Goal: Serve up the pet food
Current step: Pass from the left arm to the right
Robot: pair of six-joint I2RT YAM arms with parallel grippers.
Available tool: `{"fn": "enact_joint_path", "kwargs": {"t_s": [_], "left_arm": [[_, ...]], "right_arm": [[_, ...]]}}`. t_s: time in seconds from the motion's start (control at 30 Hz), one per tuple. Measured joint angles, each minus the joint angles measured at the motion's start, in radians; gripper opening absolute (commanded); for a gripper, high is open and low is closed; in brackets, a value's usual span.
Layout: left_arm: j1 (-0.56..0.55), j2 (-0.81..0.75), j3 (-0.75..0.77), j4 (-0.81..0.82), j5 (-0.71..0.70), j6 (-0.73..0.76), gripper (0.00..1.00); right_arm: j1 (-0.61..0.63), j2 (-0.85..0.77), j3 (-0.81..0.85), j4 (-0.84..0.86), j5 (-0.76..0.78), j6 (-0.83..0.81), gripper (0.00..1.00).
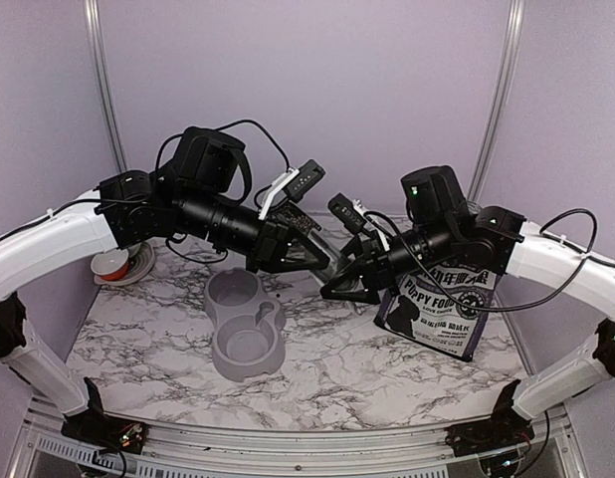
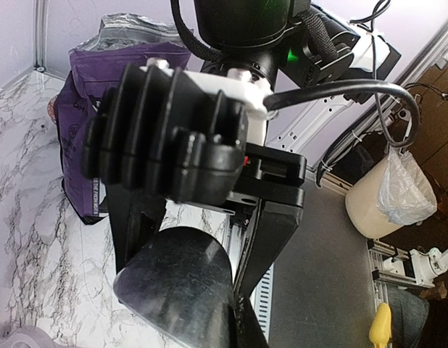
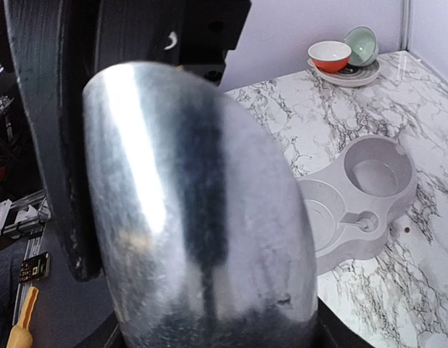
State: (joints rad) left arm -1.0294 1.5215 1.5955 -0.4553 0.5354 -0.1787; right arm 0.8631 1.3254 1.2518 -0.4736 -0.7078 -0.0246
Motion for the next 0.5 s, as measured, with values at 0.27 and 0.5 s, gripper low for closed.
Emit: {"fn": "enact_joint_path", "kwargs": {"t_s": [0.27,0.5], "left_arm": [[0.0,-0.005,0.0,0.012,-0.001,-0.002,0.18],[0.0,-0.005,-0.004,0.019,-0.021,0.002,0.51]], "right_arm": [[0.003,-0.016,-0.008,0.007,-0.01,-0.001,0.43],[0.003,-0.038,-0.011,0.043,-0.006,0.019,0.4]]}}
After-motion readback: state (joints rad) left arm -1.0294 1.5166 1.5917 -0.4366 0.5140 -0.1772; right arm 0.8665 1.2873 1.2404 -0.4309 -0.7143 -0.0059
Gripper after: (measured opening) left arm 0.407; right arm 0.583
